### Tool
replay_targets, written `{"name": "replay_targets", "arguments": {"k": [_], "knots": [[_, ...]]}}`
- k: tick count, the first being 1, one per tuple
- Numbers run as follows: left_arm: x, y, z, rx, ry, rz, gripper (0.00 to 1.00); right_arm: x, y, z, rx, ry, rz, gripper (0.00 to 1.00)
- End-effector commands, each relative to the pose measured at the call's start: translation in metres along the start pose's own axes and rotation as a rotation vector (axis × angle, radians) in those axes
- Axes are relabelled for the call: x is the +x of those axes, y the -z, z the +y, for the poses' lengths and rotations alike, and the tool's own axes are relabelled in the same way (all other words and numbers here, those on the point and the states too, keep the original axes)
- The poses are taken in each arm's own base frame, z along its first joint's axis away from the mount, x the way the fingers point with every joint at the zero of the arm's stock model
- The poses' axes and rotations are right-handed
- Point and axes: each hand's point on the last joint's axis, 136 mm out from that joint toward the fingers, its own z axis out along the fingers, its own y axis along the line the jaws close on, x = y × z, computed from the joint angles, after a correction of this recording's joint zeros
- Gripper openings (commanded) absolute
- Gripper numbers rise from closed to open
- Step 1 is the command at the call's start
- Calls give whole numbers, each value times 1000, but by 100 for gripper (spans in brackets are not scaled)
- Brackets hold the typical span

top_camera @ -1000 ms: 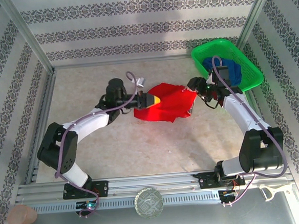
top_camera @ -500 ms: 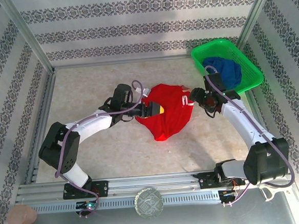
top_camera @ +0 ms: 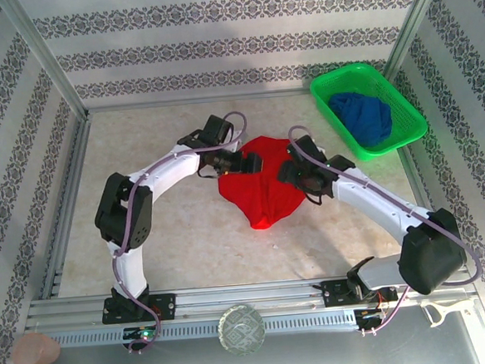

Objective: Fold the inside-out t-shirt

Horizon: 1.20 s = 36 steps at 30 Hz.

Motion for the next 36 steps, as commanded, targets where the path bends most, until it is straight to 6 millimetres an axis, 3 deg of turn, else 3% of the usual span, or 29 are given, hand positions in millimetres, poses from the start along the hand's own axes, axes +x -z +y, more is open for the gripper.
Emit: {"name": "replay_targets", "arguments": {"k": [1, 6, 15, 17, 20, 21, 22, 24, 25, 30, 32, 36], "knots": [[40, -3, 9, -69, -14, 118, 90, 4, -4, -5, 9, -40, -26, 71], [54, -22, 10, -60, 0, 140, 90, 15, -19, 3, -41, -41, 18, 68], [44, -35, 4, -30, 2, 118, 91, 28, -55, 32, -94, -27, 119, 70], [44, -39, 7, -36, 6, 120, 74, 31, -67, 35, -82, -31, 137, 70], [42, -39, 9, -46, 3, 111, 23, 33, -84, 36, -52, -25, 154, 63], [38, -36, 9, -52, -3, 98, 10, 31, -87, 37, -50, -20, 152, 56], [32, -28, 9, -58, -9, 72, 0, 28, -88, 37, -51, -15, 148, 42], [19, -8, 6, -61, -16, 10, 0, 19, -87, 37, -61, -15, 135, 13], [11, 6, 4, -58, -17, -30, 0, 12, -83, 36, -76, -17, 125, 0], [-18, 76, 1, -39, -5, -215, 0, -40, -41, 50, -289, -62, 21, 0], [-25, 101, -1, -35, -1, -290, 0, -69, -9, 64, -429, -77, -52, 0], [-19, 124, 1, -61, 1, -363, 0, -116, 57, 89, -670, -74, -177, 0]]}}
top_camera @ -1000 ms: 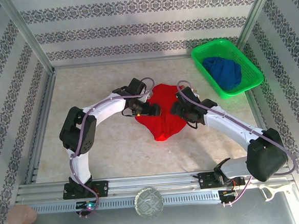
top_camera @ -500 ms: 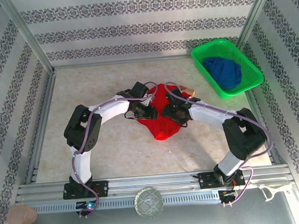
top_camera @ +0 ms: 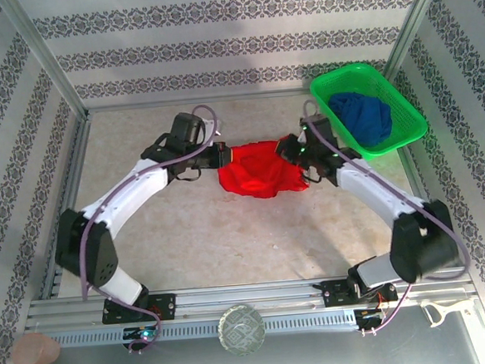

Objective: Fold the inside-out t-shirt

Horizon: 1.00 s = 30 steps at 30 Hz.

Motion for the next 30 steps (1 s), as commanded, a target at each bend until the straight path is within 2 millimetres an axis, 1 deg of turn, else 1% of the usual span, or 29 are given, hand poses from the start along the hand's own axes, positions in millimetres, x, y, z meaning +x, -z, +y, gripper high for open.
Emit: {"name": "replay_targets", "arguments": {"k": [1, 2, 3, 4, 5, 6, 8, 9, 11, 12, 14, 17, 24, 26, 30], "knots": [[3, 14, 24, -91, 48, -59, 0, -51, 39, 53, -236, 61, -131, 0], [9, 13, 27, -97, 57, -55, 0, -59, 49, 68, -306, 78, -150, 0], [14, 12, 33, -113, 70, -49, 0, -62, 56, 82, -368, 93, -138, 0], [18, 10, 36, -119, 80, -42, 13, -64, 61, 93, -420, 111, -124, 0], [20, 8, 37, -116, 82, -40, 35, -64, 65, 103, -462, 132, -105, 0], [18, 8, 36, -112, 81, -45, 48, -62, 66, 110, -486, 150, -89, 0], [8, 10, 29, -89, 62, -76, 66, -57, 64, 117, -516, 178, -53, 0], [1, 12, 25, -80, 49, -94, 70, -55, 63, 119, -525, 186, -42, 0], [-14, 19, 12, -46, 13, -134, 73, -52, 60, 120, -550, 195, -26, 0], [-19, 22, 7, -34, -2, -151, 74, -51, 59, 120, -561, 198, -14, 0], [-29, 28, -8, 4, -34, -176, 78, -44, 57, 124, -601, 218, 23, 0], [-35, 24, -24, 62, -54, -161, 84, -36, 53, 124, -623, 225, 72, 0], [-28, -17, -48, 170, -120, -84, 91, -31, 44, 119, -616, 214, 94, 0], [-23, -31, -49, 180, -132, -47, 92, -29, 44, 120, -620, 213, 104, 0], [-21, -54, -45, 165, -139, -17, 93, -24, 44, 125, -632, 223, 116, 0]]}}
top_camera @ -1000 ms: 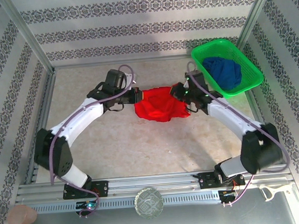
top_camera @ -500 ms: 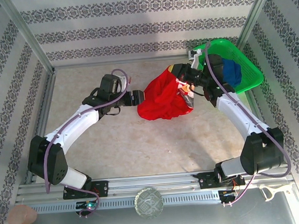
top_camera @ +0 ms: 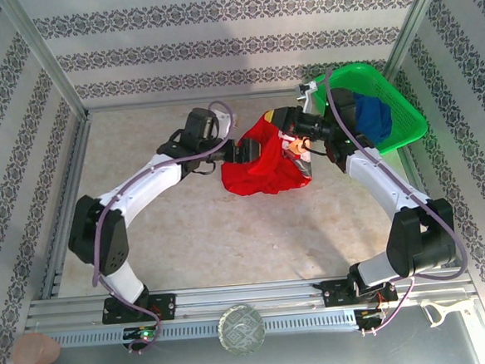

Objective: Fold the inside-out t-shirt

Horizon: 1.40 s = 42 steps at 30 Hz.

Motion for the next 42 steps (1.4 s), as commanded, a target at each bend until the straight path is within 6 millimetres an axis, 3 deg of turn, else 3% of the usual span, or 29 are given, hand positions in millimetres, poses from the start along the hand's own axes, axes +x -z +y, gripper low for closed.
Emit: {"name": "replay_targets", "arguments": {"k": [1, 4, 6, 9, 12, 19, 20, 21, 22, 23, 26, 29, 32, 34, 39, 42], "knots": [[-11, -11, -8, 24, -61, -7, 93, 0, -3, 17, -59, 40, 15, 0], [-15, -24, 4, -13, -60, -6, 89, 2, -1, 17, -62, 40, 19, 0], [-23, -28, 10, -16, -44, -20, 67, 3, 3, 13, -51, 35, 12, 0], [-44, -14, 13, 40, 11, -98, 21, 3, 14, -3, -10, 12, -15, 0], [-64, 18, -1, 153, 24, -173, 0, 9, 21, -35, 73, -20, -42, 0], [-81, 74, -72, 606, 75, -187, 0, 16, -2, -123, 315, -80, -102, 0], [-86, 80, -79, 663, 94, -201, 0, 18, -9, -131, 337, -89, -93, 11], [-92, 86, -86, 718, 112, -217, 0, 21, -17, -139, 364, -108, -74, 33], [-96, 89, -90, 763, 129, -230, 0, 25, -23, -145, 382, -117, -49, 48], [-102, 92, -94, 806, 148, -243, 0, 29, -27, -148, 399, -123, -30, 58], [-112, 95, -95, 853, 191, -269, 0, 30, -15, -137, 421, -114, -39, 65], [-112, 90, -91, 817, 182, -266, 0, 26, 22, -117, 453, -93, -97, 64], [-111, 87, -88, 787, 173, -258, 0, 23, 62, -86, 481, -46, -160, 63], [-110, 86, -87, 778, 174, -254, 0, 19, 76, -57, 452, 5, -186, 62], [-111, 84, -85, 772, 177, -256, 0, 18, 72, 9, 327, 148, -167, 64], [-110, 84, -85, 773, 177, -253, 0, 18, 56, 27, 286, 195, -136, 65]]}}
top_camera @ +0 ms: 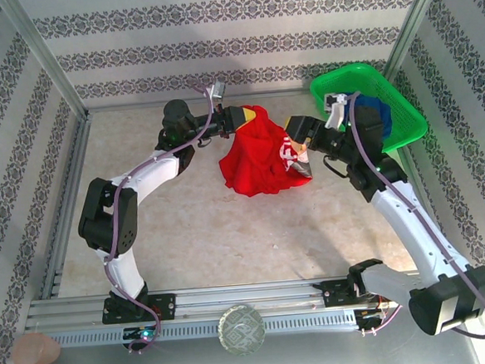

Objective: Fold the inside-out t-shirt

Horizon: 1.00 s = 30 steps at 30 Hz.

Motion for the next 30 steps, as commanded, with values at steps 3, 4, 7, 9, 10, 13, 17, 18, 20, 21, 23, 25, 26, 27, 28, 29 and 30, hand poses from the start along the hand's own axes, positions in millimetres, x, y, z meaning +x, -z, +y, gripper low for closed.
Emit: {"name": "replay_targets", "arguments": {"k": [3, 4, 7, 9, 10, 13, 17, 18, 20, 21, 23, 25, 26, 27, 28, 29, 30], "knots": [[-11, 4, -41, 71, -116, -10, 0, 15, -29, 12, -15, 64, 94, 65], [-11, 4, -41, 71, -115, -9, 0, 17, -35, 12, -13, 66, 101, 65], [-11, 5, -42, 73, -115, -8, 0, 16, -53, 7, -3, 64, 103, 65], [-11, 6, -44, 76, -118, -11, 0, 15, -66, 4, 1, 61, 109, 64], [-11, 6, -45, 78, -115, -13, 0, 14, -72, 3, 0, 57, 114, 63], [-12, 5, -46, 88, -111, -17, 0, 10, -85, 2, -10, 46, 121, 32], [-15, 10, -31, 48, -93, -42, 0, -4, -78, 5, -48, 20, 94, 0], [-20, 16, -23, 19, -86, -74, 0, -10, -72, 6, -67, 11, 80, 0], [-30, 32, -5, -51, -73, -155, 0, -19, -59, 12, -126, -6, 56, 0], [-36, 42, 6, -97, -61, -201, 0, -25, -51, 19, -180, -12, 39, 0], [-44, 56, 21, -157, -48, -265, 3, -36, -37, 28, -267, -31, 17, 0], [-48, 61, 28, -186, -49, -275, 10, -42, -27, 44, -367, -24, 13, 0], [-48, 59, 28, -188, -54, -266, 18, -43, -24, 52, -412, -18, 16, 0], [-48, 57, 27, -179, -55, -255, 27, -43, -24, 57, -444, -17, 20, 0], [-47, 55, 26, -172, -57, -245, 33, -43, -26, 59, -464, -21, 26, 0], [-47, 54, 23, -165, -65, -238, 39, -44, -28, 61, -482, -27, 30, 0], [-46, 53, 21, -166, -73, -231, 45, -44, -30, 60, -490, -35, 30, 0]]}}
